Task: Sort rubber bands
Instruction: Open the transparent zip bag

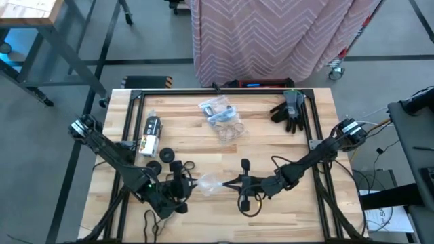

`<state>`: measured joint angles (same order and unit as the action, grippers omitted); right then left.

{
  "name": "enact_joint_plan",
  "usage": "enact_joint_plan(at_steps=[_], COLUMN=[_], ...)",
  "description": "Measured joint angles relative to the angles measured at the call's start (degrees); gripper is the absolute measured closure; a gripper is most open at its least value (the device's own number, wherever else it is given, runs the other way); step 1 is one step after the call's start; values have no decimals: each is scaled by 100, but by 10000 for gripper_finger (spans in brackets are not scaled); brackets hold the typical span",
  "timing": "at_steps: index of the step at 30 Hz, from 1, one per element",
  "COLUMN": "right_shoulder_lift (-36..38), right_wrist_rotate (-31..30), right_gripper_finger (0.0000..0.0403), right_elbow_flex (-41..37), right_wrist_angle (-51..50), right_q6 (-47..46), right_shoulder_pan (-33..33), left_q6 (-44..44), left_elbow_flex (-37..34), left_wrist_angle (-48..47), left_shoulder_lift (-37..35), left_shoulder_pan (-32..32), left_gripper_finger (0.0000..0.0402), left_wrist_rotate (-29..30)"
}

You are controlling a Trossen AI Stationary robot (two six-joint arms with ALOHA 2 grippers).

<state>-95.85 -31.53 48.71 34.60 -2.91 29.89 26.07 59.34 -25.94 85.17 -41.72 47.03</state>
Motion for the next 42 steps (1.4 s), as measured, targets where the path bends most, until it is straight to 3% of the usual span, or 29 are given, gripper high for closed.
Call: enact_joint_plan(at_steps=[6,10,13,18,24,30,38,42], right_shoulder_lift=[0,0,0,0,15,15,17,17], right_wrist_rotate=[-1,0,0,32,46,50,52,47], right_gripper_finger=[403,403,403,403,403,403,403,403], right_elbow_flex=[0,0,0,0,0,129,492,636], right_wrist_angle=[-7,-25,-50,-204,-260,-272,-934,-1403], right_q6=[0,26,55,257,688,1213,1450,1304], right_shoulder_pan=[0,0,0,0,0,-2,-13,-17], left_q6=[89,146,80,149,865,839,-14,-104], left_elbow_flex=[313,585,761,1079,1483,1483,1369,1360], left_wrist_angle=[-552,-907,-921,-1185,-2240,-1992,-1068,-1036], left_shoulder_lift=[-274,-385,-396,-391,-389,-330,77,188], left_shoulder_pan=[-15,-45,-45,-45,-2,510,1291,1354], left_gripper_finger=[290,275,272,279,280,251,216,208], left_wrist_rotate=[-561,-611,-642,-1433,-1544,-1636,-3163,-3152])
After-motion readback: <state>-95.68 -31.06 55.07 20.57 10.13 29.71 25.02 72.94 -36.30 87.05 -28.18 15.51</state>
